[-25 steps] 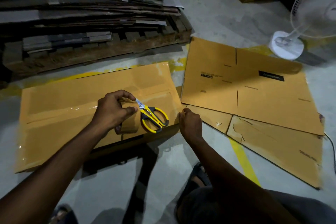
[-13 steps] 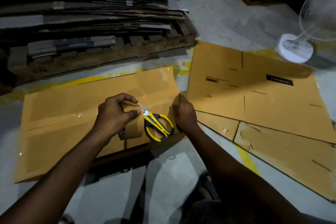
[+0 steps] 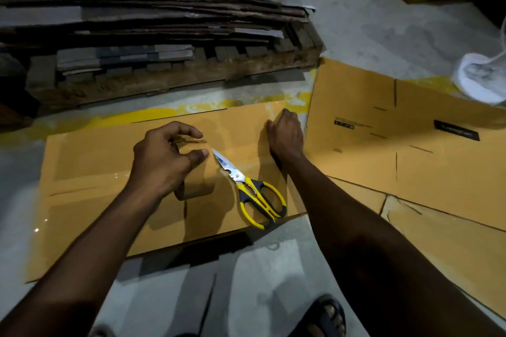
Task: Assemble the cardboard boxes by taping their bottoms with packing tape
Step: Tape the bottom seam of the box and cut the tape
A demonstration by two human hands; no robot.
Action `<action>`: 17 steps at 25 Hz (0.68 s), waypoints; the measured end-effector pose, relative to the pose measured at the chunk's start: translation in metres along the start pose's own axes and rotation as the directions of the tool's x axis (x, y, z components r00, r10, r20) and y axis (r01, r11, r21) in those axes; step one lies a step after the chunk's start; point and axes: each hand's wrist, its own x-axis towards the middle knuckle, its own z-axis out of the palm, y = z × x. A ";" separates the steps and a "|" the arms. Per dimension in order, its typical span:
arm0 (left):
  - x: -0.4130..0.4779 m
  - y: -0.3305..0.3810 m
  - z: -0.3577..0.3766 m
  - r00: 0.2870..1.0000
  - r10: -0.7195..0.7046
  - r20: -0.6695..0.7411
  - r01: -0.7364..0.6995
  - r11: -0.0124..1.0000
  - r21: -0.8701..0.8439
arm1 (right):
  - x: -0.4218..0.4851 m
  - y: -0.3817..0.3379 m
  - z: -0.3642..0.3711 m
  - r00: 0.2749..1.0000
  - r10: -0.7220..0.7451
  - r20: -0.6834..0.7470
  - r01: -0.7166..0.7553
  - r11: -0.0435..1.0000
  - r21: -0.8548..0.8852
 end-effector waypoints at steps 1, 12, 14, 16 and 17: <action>0.002 -0.004 -0.003 1.000 -0.002 -0.007 0.002 1.000 0.001 | 0.007 -0.005 0.005 1.000 0.012 0.009 -0.012 1.000 0.025; 0.007 -0.016 -0.006 0.999 -0.053 0.008 0.053 0.998 -0.040 | 0.054 0.000 0.009 0.968 0.250 -0.018 -0.248 0.967 0.055; 0.008 -0.017 -0.006 0.998 -0.061 0.017 0.061 0.997 -0.044 | 0.056 -0.002 0.014 0.950 0.311 0.019 -0.312 0.949 0.057; 0.008 -0.018 -0.007 0.998 -0.067 0.020 0.068 0.997 -0.046 | 0.055 -0.002 0.016 0.953 0.300 -0.035 -0.299 0.954 0.030; 0.008 -0.019 -0.008 0.997 -0.068 0.020 0.069 0.996 -0.048 | 0.055 -0.002 0.017 0.961 0.264 -0.078 -0.265 0.964 0.002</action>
